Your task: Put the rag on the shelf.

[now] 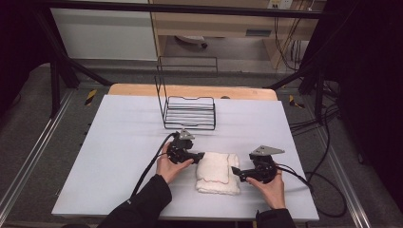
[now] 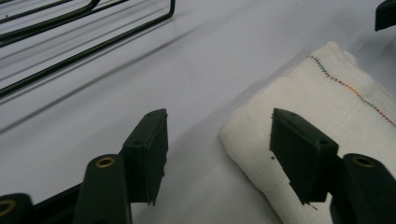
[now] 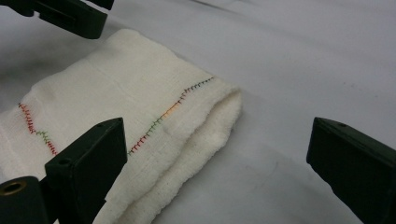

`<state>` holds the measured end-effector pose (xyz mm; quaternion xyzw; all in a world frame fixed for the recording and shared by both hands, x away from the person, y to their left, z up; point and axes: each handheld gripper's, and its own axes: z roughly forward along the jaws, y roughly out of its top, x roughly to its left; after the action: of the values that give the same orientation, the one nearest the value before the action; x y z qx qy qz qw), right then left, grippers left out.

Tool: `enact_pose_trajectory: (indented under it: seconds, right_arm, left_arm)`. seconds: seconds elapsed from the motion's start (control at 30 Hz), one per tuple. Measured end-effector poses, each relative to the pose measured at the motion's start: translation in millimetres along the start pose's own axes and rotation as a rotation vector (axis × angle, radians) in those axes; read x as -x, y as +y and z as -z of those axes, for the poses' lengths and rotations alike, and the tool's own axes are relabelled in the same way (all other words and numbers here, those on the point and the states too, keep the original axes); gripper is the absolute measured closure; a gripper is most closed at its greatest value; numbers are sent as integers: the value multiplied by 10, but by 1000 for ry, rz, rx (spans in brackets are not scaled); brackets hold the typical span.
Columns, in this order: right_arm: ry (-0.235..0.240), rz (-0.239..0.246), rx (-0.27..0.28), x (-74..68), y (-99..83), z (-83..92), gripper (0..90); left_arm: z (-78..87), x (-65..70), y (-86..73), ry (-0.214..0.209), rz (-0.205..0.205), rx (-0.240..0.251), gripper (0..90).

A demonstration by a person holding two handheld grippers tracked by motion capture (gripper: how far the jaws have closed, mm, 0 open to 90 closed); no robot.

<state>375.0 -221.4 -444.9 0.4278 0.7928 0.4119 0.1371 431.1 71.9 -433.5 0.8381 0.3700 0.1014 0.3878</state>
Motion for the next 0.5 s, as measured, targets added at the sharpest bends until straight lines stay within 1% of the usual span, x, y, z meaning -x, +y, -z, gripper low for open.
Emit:
enact_pose_trajectory:
  seconds: [0.17,0.27,0.33,0.5]
  right_arm:
    - [1,-3,1,-2,-1,-7,56]
    - [1,-3,0,0,1,-4,56]
    - [1,-2,0,2,1,-2,56]
    - [1,-1,0,3,2,-6,55]
  left_arm:
    - [-90,9,9,-2,29,-10,489]
    - [-139,7,0,-11,43,-27,567]
    - [-155,9,-7,-20,53,-35,582]
    - [-174,53,-6,-22,53,-36,660]
